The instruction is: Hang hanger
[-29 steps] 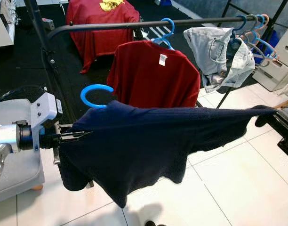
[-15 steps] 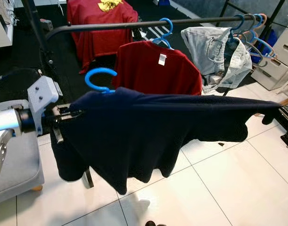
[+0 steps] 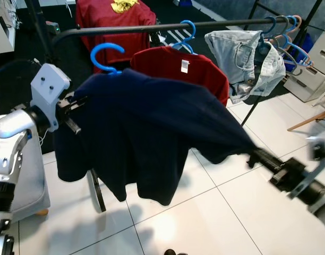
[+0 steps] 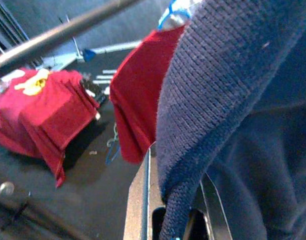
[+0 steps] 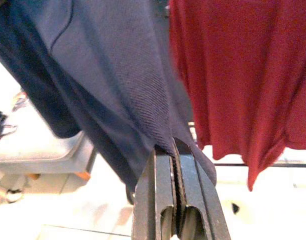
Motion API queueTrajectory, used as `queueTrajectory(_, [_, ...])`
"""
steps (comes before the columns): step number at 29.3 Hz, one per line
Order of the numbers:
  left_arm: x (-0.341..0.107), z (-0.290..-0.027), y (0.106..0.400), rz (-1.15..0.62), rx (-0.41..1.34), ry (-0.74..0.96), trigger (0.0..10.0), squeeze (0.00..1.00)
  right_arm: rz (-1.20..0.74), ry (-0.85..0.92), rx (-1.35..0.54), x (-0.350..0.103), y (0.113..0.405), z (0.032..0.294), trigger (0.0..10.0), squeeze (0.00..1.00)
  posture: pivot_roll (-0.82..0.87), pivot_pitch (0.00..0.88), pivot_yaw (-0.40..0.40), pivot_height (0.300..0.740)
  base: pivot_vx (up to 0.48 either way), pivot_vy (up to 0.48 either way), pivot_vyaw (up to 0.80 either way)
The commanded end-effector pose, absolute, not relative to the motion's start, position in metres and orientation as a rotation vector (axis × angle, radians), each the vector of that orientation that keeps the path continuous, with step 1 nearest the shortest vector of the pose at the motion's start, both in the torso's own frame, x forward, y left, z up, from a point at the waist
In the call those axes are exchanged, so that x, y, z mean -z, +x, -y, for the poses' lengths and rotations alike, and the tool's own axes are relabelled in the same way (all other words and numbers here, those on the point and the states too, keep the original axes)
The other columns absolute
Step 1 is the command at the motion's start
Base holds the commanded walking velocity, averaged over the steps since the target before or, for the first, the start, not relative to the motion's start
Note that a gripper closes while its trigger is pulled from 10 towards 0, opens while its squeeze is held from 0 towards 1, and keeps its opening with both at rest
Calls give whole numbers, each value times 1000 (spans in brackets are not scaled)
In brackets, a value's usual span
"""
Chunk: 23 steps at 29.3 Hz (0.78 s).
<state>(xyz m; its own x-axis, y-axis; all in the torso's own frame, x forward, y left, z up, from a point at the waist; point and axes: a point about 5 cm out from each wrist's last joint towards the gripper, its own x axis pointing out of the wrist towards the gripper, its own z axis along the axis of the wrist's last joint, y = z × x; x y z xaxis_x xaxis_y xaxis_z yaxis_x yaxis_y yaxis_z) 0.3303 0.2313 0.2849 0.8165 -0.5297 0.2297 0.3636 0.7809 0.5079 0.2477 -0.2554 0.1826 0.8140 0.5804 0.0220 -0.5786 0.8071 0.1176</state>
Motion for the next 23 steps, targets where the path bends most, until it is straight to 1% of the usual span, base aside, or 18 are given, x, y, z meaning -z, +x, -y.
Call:
queueTrajectory(1, [-301,-214,326,486,541,407,10000,0,-48,119,-647,-178,248,244,0,0,30,177,-49,740,0,0,0])
queueTrajectory(2, [-302,-206,324,507,579,398,10000,0,-49,118,-651,-178,250,240,0,0,30,177,-49,740,0,0,0])
queueTrajectory(3, [-301,-202,322,513,612,399,10000,0,-46,104,-625,-179,253,242,0,0,29,177,-49,740,0,0,0])
queueTrajectory(5, [-300,-201,321,513,631,401,10000,0,-43,94,-603,-179,255,244,0,0,29,177,-49,740,0,0,0])
queueTrajectory(6, [-299,-202,320,507,655,422,10000,0,-43,89,-551,-179,257,251,1569,0,29,177,-49,740,0,0,0])
queueTrajectory(7, [-298,-204,317,498,682,456,10000,0,-40,84,-478,-181,260,262,10000,0,29,180,-50,740,0,0,0])
queueTrajectory(8, [-296,-205,315,488,709,486,10000,0,-32,88,-410,-183,263,272,10000,0,29,180,-50,740,0,0,0])
queueTrajectory(9, [-296,-205,315,488,709,486,10000,0,-32,88,-410,-183,263,272,10000,0,29,180,-50,740,0,0,0])
queueTrajectory(10, [-295,-206,312,474,733,525,10000,0,3,111,-324,-189,265,285,10000,1000,30,181,-50,740,0,0,0])
queueTrajectory(11, [-295,-206,312,474,733,525,10000,0,3,111,-324,-189,265,285,10000,1000,30,181,-50,740,0,0,0])
queueTrajectory(12, [-294,-206,311,463,748,553,10000,0,38,126,-282,-195,266,293,10000,1000,30,182,-50,740,0,0,0])
queueTrajectory(14, [-293,-207,310,452,758,577,10000,0,70,142,-274,-201,264,298,10000,1000,30,182,-49,740,0,0,0])
queueTrajectory(15, [-292,-207,309,439,767,604,10000,0,107,156,-317,-209,260,297,10000,1000,31,184,-49,740,0,0,0])
queueTrajectory(18, [-290,-205,306,416,805,643,10000,0,162,118,-555,-224,237,288,10000,1000,32,185,-50,740,0,0,0])
queueTrajectory(19, [-290,-205,306,416,805,643,10000,0,162,118,-555,-224,237,288,10000,1000,32,185,-50,740,0,0,0])
queueTrajectory(21, [-291,-202,304,420,833,651,10000,0,194,113,-645,-233,223,290,10000,1000,32,185,-50,740,0,0,0])
queueTrajectory(22, [-291,-202,304,420,833,651,10000,0,194,113,-645,-233,223,290,10000,1000,32,185,-50,740,0,0,0])
queueTrajectory(23, [-291,-199,303,427,852,651,10000,0,235,122,-657,-242,217,293,10000,1000,29,185,-52,740,0,0,0])
